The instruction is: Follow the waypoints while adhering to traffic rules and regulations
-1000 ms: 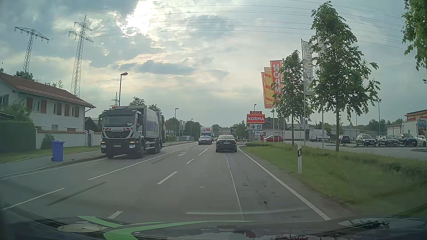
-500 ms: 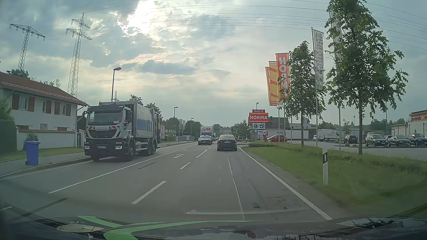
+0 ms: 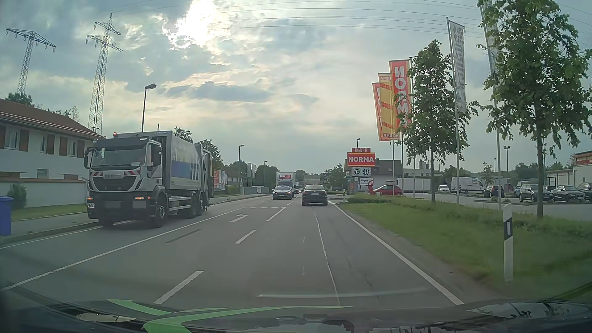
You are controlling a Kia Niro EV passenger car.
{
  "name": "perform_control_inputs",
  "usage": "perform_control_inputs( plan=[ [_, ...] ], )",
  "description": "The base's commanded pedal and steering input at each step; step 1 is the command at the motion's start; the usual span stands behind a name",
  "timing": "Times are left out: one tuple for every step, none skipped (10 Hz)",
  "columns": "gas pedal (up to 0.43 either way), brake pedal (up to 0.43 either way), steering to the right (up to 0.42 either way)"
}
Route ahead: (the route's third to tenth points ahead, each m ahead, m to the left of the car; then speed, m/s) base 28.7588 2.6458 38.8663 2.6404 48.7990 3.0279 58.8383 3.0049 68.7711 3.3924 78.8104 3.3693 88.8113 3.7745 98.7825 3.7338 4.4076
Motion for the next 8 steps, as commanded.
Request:
perform_control_inputs(
  plan=[
    [0.000,0.000,0.001],
    [0.000,0.000,0.002],
    [0.000,0.000,0.002],
    [0.000,0.000,0.001],
    [0.000,0.000,0.001],
    [0.008,0.000,0.001],
    [0.008,0.000,0.001],
    [0.008,0.000,0.001]
  ],
)
